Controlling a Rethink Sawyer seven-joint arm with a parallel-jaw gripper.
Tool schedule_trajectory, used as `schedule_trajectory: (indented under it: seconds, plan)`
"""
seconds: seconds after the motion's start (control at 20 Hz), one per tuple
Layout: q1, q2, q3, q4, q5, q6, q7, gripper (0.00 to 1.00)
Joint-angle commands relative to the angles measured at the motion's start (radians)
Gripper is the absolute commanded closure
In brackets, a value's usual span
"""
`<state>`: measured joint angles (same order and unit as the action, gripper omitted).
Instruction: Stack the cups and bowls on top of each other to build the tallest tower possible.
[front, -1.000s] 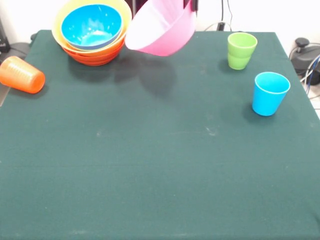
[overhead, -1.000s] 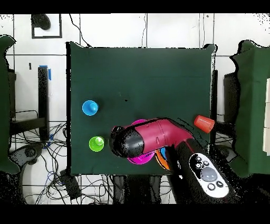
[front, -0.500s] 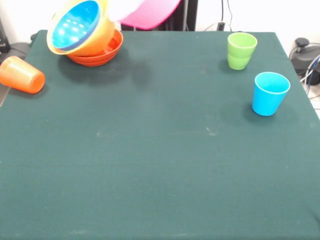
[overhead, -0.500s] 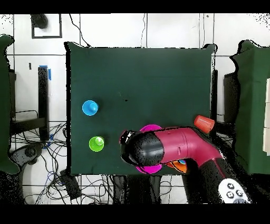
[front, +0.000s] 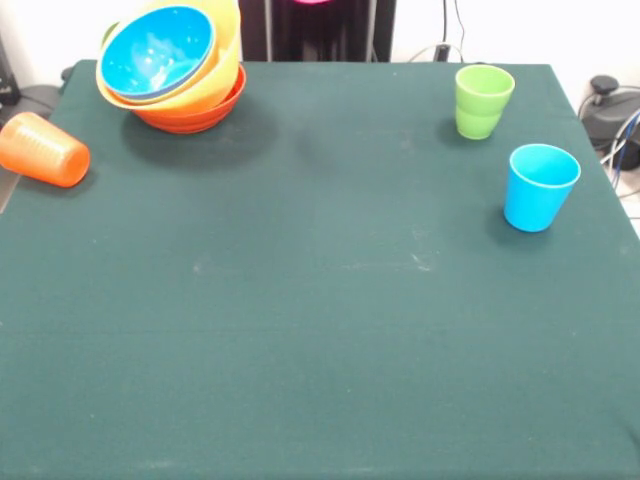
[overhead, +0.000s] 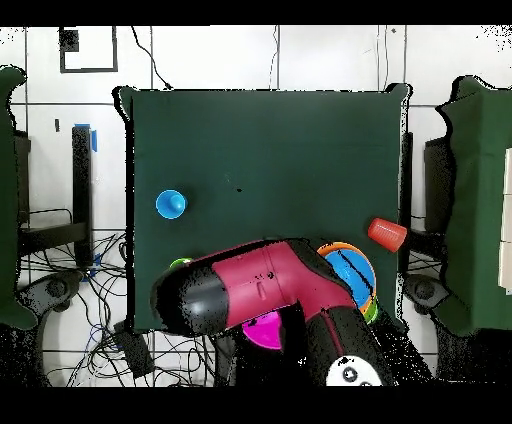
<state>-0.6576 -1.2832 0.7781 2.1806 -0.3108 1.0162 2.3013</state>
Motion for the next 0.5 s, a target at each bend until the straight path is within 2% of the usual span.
schedule_trajectory:
  seconds: [0.05,0.2,0.3,0.4,0.5]
  plan:
    - [-0.005,0.0,-0.009,0.007,-0.029,0.072,-0.147,1.0]
    - [-0.023,0.0,-0.006,0.005,-0.023,0.072,-0.172,1.0]
    - [-0.057,0.001,0.0,0.025,-0.028,0.027,-0.207,1.0]
    - [-0.148,0.057,0.015,0.083,-0.007,-0.095,-0.265,1.0]
    - [-0.266,0.153,0.051,0.11,-0.008,-0.19,-0.351,1.0]
